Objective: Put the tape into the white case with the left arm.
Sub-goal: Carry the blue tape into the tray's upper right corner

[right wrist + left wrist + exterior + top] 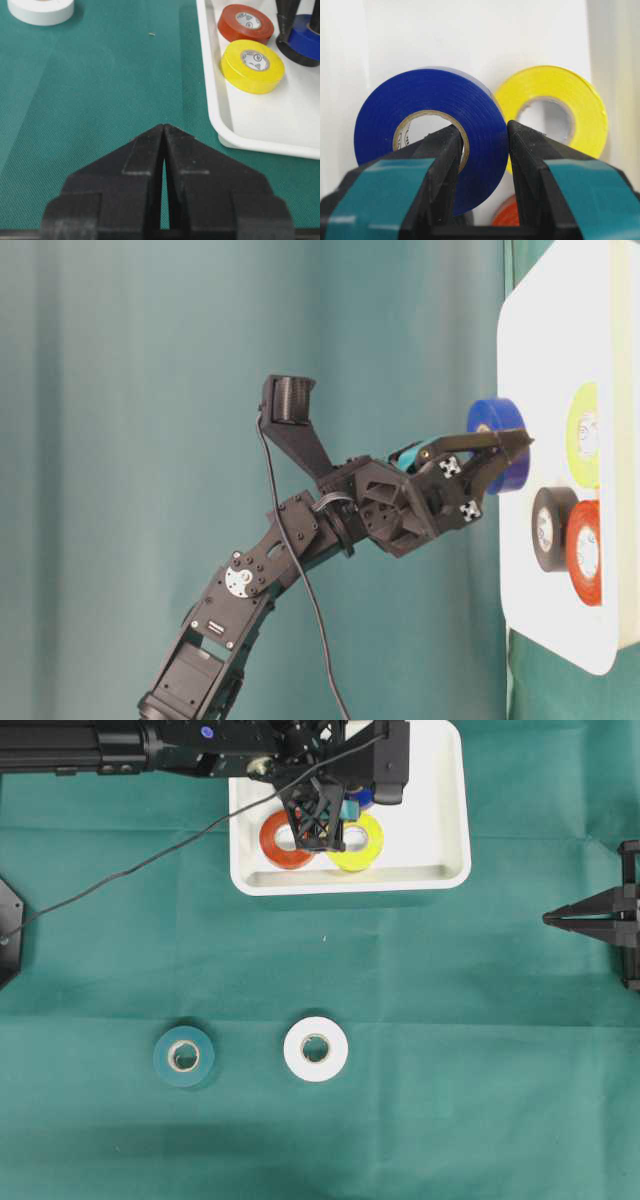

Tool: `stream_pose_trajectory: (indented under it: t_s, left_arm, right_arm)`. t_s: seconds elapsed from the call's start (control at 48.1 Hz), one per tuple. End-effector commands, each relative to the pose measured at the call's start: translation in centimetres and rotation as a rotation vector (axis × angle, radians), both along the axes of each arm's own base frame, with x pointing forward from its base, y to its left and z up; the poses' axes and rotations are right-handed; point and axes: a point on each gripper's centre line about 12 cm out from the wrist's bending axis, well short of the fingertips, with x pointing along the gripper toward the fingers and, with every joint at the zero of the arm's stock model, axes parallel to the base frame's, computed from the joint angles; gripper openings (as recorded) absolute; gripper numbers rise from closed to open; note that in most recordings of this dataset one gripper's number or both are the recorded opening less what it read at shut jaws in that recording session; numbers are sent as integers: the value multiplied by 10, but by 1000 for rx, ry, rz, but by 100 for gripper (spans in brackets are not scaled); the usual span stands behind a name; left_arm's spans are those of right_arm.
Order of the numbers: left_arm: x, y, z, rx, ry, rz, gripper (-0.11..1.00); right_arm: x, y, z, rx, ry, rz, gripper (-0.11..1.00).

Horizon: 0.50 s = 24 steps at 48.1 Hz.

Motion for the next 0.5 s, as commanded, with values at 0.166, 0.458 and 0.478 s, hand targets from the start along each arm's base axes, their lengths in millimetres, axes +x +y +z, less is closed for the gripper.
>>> stream_pose_trajectory:
  t_s: [0.166,0.458,0.478]
  left_arm:
    - [5,-1,18,15,-51,-2,36]
    - [-5,-5,20,10,-44,0,96]
    - [-6,-6,20,9,-42,-1,96]
  right_arm:
    - [2,0,4,3,-12,-2,-9]
    - [2,0,4,3,-11,-1,-9]
    - [2,0,4,1,-11,0,-9]
